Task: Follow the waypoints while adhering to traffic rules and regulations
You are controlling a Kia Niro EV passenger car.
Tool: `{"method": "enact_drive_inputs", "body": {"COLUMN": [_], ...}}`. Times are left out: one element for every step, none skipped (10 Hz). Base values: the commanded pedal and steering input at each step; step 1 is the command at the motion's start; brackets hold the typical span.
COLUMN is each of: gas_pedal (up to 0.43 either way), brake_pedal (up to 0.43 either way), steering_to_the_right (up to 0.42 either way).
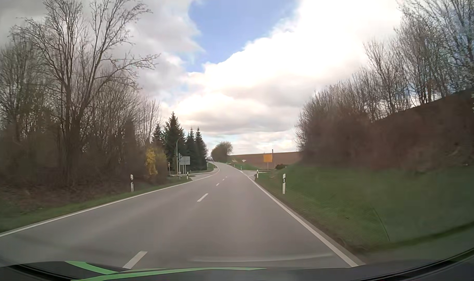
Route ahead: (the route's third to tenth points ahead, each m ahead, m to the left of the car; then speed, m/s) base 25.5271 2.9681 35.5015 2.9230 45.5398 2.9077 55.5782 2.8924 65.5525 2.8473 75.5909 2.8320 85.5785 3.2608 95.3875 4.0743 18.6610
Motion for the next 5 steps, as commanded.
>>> {"method": "enact_drive_inputs", "body": {"gas_pedal": [0.130,0.118,0.118,0.118,0.118], "brake_pedal": [0.000,0.000,0.000,0.000,0.000], "steering_to_the_right": [0.003,0.003,0.002,0.000,0.000]}}
